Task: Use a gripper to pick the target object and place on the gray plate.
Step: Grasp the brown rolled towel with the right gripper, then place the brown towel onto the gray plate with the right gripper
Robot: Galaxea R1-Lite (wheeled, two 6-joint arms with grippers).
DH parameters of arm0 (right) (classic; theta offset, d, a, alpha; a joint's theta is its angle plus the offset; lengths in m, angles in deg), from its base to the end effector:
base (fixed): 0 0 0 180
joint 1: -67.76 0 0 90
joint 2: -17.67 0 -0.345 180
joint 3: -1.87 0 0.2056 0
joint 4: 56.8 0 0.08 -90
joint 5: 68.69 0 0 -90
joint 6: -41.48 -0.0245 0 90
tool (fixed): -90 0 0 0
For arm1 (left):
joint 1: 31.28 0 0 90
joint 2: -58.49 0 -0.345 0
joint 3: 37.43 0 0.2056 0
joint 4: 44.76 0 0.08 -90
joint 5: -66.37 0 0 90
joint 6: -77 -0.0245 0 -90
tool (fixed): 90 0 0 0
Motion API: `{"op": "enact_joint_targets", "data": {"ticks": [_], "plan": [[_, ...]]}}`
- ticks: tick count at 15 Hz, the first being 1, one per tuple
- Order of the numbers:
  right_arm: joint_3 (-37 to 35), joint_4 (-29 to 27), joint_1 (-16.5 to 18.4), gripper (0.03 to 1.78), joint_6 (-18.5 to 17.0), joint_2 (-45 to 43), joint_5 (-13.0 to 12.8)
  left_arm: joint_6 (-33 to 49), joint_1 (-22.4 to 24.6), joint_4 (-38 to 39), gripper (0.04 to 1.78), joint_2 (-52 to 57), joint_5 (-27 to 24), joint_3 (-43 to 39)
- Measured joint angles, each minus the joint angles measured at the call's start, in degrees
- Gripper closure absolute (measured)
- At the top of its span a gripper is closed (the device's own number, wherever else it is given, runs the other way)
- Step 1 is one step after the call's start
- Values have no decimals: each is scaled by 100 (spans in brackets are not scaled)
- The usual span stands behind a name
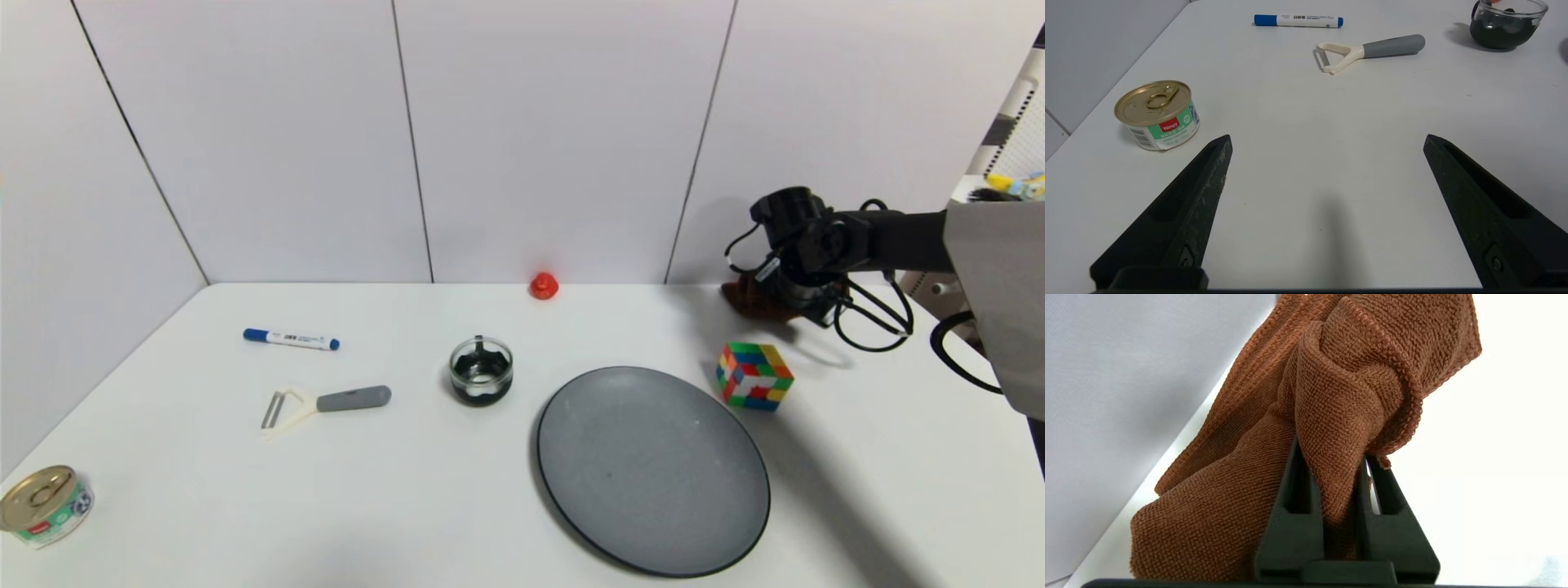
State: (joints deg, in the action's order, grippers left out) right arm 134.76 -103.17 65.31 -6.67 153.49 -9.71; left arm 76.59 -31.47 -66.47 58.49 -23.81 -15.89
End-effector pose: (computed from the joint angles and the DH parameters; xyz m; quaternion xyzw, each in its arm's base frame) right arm 0.5187 0.0096 0.1534 0.2496 0.2732 -0.3677 0.8531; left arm -0.0493 0.0001 0.0752 0.0036 0.0015 -0.0032 1.0000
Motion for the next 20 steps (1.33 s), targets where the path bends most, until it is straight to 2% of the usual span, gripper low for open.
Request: {"op": "enact_joint_targets", "data": {"ticks": [2,9,13,15,20], "plan": [[-6,-27,-2,157,-22,-40,32,2,0,0,13,0,2,0],[-430,-57,-39,157,-57,-937,549,0,0,2,13,0,0,0],[-996,-77,-212,157,26,-1987,1141,-4,0,2,13,0,0,0],[-1436,-94,-433,157,152,-2558,1493,2,0,0,13,0,0,0],[-2015,-160,-1585,157,257,-3749,1749,0,0,0,13,0,0,0]]}}
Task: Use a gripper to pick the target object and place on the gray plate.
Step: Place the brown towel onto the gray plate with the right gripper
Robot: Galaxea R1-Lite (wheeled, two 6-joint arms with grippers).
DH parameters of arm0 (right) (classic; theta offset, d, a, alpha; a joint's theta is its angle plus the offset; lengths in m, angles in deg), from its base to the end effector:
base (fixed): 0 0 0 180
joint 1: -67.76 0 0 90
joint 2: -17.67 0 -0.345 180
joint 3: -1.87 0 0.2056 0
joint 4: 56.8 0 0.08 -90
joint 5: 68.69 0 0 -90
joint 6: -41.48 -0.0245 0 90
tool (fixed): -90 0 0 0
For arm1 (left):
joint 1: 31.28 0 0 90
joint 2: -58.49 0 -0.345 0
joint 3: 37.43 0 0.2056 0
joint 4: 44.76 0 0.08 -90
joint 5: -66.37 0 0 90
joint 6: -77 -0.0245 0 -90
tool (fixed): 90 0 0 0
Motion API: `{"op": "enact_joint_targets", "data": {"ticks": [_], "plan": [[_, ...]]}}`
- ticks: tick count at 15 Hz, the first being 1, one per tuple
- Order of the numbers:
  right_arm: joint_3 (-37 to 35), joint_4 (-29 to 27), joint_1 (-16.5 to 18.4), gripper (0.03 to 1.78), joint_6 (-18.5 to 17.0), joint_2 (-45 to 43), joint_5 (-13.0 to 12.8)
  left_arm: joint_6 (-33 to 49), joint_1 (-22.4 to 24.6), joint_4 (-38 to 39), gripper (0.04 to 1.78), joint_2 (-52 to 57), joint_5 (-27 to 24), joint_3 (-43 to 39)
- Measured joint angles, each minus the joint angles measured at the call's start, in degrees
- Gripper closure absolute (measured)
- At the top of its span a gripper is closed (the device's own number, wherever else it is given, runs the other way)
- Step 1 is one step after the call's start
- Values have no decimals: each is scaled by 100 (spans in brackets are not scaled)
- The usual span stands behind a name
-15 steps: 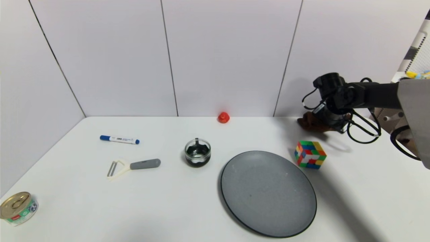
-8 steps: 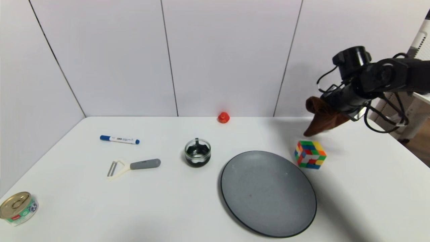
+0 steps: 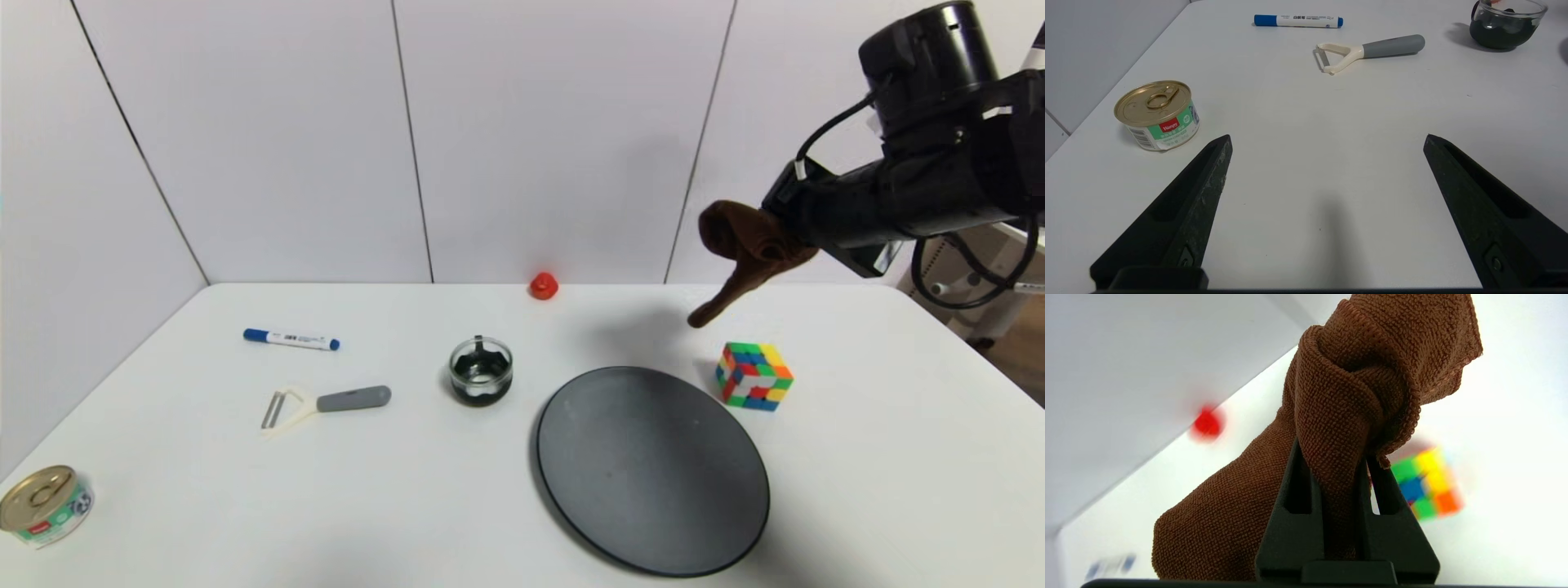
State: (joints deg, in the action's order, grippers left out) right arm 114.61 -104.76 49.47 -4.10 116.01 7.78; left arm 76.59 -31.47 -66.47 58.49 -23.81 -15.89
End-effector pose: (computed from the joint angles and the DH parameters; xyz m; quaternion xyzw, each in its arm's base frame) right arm 0.3205 0.0999 0.3351 0.2976 0.2714 -0.0709 0.9126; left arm -0.0493 0.0001 0.0752 0.0036 0.0015 -0.0032 1.0000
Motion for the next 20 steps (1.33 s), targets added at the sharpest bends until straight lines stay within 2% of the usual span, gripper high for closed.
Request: {"op": "enact_joint_targets", "data": {"ticks": [5,8,9,12,14,16,20], "plan": [[-855,-228,-1370,157,123,-907,585,0,0,0,13,0,2,0],[-1503,-223,-1855,157,176,-1143,800,2,0,0,13,0,2,0],[-1701,-218,-1980,157,190,-1172,942,0,0,0,13,0,0,0],[-1941,-121,-2114,157,247,-1126,1487,2,0,0,13,0,0,0],[-1965,171,-2139,157,247,-1017,1666,0,0,0,13,0,0,0],[-1975,634,-2155,157,247,-855,1797,0,0,0,13,0,0,0],[-1977,1687,-2213,157,210,-358,1835,2,0,0,13,0,5,0]]}}
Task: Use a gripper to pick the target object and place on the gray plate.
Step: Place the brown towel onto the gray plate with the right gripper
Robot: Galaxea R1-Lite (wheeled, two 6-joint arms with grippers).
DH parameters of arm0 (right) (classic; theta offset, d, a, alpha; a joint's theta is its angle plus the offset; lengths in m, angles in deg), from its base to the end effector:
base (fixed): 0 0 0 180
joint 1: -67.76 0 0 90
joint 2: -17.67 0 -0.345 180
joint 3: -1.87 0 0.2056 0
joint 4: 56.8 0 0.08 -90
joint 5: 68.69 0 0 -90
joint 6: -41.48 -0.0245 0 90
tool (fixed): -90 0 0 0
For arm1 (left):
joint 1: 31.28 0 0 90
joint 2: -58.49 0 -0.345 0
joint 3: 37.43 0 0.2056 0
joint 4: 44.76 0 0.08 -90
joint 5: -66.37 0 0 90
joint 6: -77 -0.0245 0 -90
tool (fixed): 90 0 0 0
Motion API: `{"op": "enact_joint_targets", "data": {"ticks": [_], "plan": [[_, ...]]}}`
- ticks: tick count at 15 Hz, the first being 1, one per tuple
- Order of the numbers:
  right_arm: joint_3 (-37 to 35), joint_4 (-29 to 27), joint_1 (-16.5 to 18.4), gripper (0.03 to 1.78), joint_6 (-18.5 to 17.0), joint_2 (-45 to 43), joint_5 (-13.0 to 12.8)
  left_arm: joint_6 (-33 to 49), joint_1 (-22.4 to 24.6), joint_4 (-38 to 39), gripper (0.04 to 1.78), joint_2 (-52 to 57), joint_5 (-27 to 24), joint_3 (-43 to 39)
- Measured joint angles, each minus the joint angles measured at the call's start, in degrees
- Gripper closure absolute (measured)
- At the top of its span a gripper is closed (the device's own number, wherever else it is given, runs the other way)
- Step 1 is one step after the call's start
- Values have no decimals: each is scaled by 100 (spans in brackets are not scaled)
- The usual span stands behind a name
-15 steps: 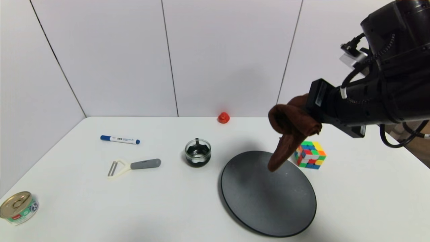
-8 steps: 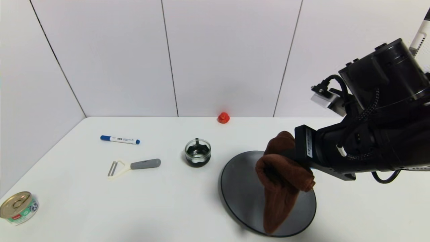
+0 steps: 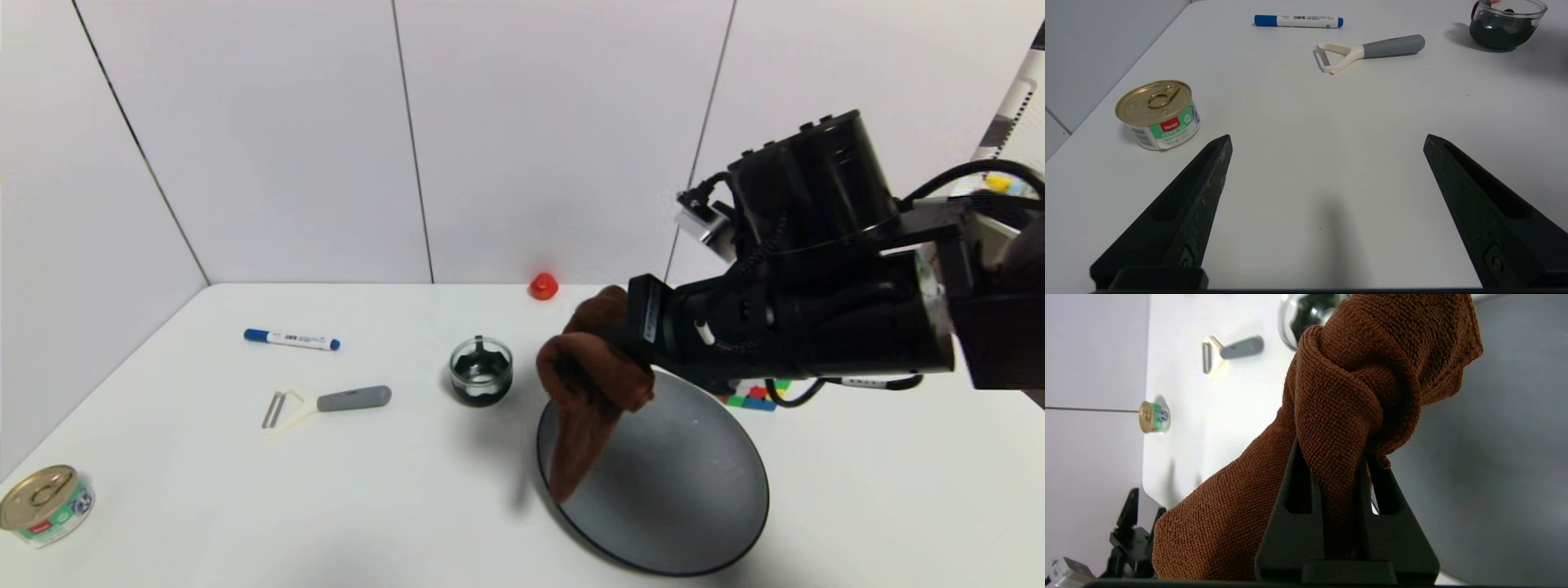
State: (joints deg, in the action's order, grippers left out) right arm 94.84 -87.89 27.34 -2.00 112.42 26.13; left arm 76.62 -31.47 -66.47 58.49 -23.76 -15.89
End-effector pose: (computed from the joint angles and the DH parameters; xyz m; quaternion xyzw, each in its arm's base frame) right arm 0.2436 0.2102 0.2808 0.2476 0.3869 0.2429 0.8544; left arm -0.0493 0.0001 0.0752 0.0033 0.0015 -0.0028 1.0000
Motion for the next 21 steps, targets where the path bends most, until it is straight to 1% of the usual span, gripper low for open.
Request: {"op": "enact_joint_targets", "data": {"ticks": [2,4,6,11,13,16,21], "plan": [[9,483,2,157,-9,308,-5,0,0,0,13,0,-5,0],[11,805,79,157,-6,605,0,0,0,0,13,0,-5,0],[-16,788,236,157,11,775,20,-2,0,0,13,0,-5,0],[-523,813,772,157,95,909,130,2,0,0,13,0,-5,0],[-805,830,950,157,274,909,193,-2,0,0,13,0,-5,0],[-1139,844,1129,157,532,817,194,-2,0,2,13,0,-5,0],[-1692,774,1192,157,1182,573,193,-4,0,0,13,0,-2,0]]}}
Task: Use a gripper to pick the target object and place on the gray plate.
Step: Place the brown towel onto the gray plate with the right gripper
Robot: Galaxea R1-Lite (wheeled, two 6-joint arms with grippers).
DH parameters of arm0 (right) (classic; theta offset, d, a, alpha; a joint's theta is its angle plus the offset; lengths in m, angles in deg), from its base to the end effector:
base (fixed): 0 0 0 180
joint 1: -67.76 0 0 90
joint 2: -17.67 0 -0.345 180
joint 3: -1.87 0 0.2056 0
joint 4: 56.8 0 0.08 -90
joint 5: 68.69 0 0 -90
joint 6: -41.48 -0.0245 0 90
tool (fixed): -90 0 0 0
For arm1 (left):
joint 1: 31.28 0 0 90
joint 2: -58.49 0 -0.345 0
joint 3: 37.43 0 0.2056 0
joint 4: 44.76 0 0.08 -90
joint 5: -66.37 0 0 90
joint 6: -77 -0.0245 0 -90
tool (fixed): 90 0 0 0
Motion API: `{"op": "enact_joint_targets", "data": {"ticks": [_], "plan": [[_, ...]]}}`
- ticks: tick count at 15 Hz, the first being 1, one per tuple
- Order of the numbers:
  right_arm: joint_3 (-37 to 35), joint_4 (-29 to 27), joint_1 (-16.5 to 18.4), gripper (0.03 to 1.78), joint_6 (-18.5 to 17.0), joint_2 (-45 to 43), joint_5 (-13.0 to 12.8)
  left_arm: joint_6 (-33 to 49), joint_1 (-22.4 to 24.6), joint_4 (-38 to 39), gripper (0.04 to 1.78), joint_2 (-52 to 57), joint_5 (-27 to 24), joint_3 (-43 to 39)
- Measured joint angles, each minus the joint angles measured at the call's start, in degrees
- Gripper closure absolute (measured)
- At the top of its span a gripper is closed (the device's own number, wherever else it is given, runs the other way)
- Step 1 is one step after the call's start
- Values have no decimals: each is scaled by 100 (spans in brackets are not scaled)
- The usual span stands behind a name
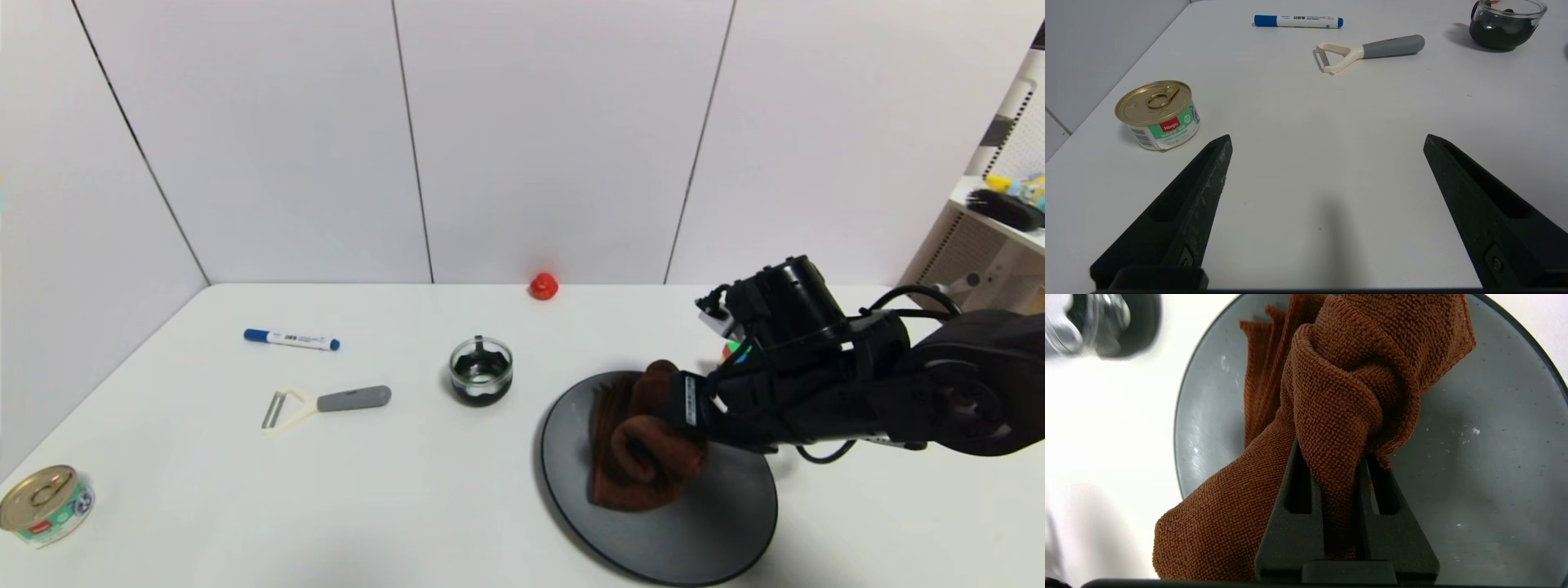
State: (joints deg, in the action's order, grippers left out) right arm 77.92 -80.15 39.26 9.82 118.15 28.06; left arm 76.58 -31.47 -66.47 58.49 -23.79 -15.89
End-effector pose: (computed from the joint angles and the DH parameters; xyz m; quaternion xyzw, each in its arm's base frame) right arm 0.2799 0.1552 0.1769 0.1642 0.4581 0.1579 0.8592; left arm -0.0493 0.0001 0.0752 0.0037 0.0015 -0.0031 1.0000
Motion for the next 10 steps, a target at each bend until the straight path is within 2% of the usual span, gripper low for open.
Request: {"op": "enact_joint_targets", "data": {"ticks": [5,10], "plan": [[-323,50,4,157,556,-99,-51,0,0,2,13,0,0,0],[-389,74,6,156,617,-138,-66,1,0,0,13,0,0,0]]}}
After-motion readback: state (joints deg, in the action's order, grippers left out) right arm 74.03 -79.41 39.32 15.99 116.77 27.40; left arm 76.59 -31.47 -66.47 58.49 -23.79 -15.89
